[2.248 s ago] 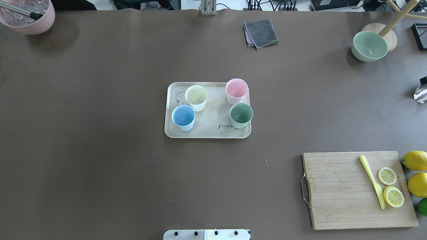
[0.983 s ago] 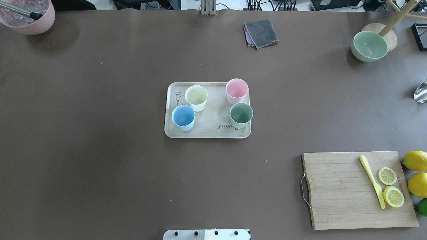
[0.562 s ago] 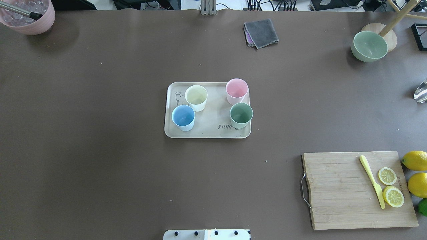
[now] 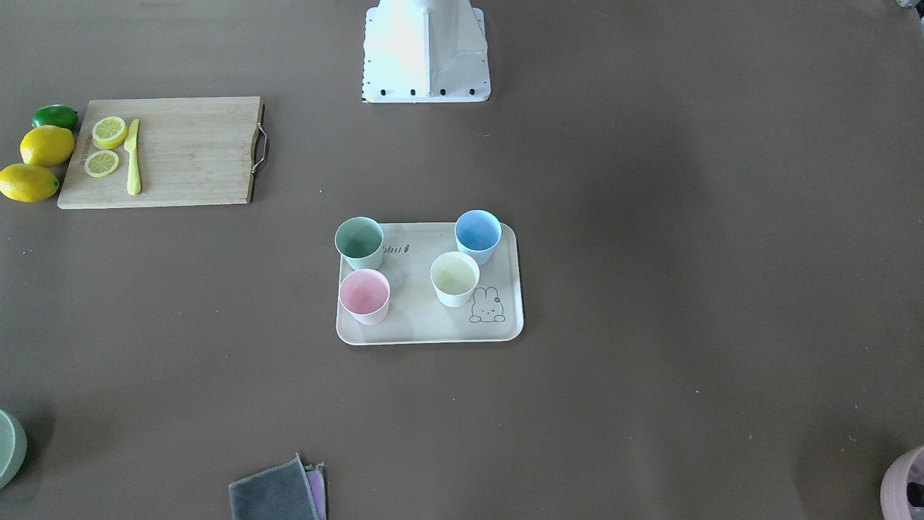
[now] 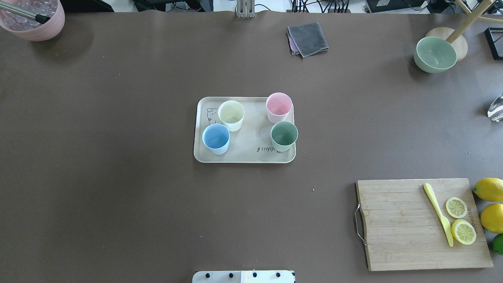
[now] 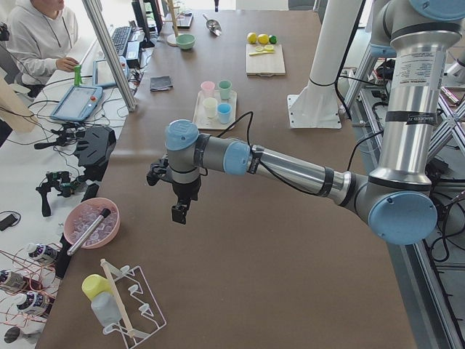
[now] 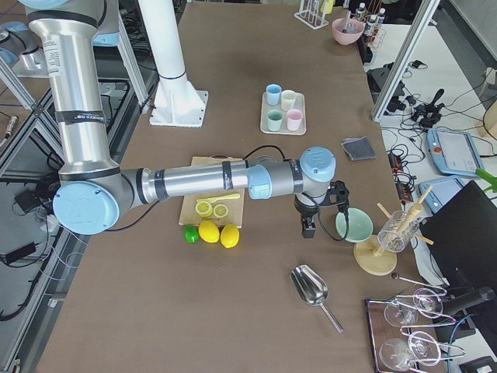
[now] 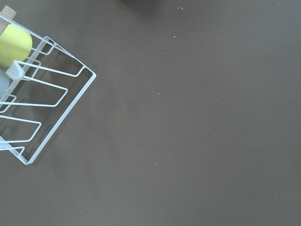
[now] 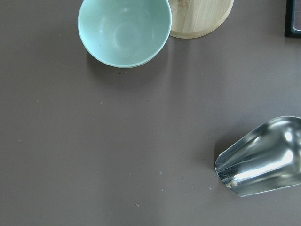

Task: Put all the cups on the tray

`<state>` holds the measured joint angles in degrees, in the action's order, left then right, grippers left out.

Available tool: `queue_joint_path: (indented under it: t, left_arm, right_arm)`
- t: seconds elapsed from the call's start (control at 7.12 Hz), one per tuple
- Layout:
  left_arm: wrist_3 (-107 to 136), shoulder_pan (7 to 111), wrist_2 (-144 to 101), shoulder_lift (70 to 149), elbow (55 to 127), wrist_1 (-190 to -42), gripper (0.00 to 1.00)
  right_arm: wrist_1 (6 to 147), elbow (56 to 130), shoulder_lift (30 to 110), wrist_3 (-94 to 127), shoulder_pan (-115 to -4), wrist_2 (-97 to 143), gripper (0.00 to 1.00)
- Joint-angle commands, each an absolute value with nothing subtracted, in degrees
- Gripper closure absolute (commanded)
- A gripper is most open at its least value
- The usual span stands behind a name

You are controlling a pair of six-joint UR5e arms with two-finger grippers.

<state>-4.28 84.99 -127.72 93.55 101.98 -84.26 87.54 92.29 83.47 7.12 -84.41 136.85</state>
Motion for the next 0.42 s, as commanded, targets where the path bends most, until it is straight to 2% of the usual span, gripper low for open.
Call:
queue_joint_path:
  t: [0.0,0.28]
  left_arm:
    - [-4.4,85.0,-127.8,93.7,99.6,-84.5,0.02]
    - [-4.4,85.0,-127.9,94.2,99.8,-84.5,0.02]
  right_arm:
    - [87.5,92.1,83.4,7.1,-84.3,136.9,0.0]
    - [87.5,91.8,82.7,7.1,-83.9,136.8,0.0]
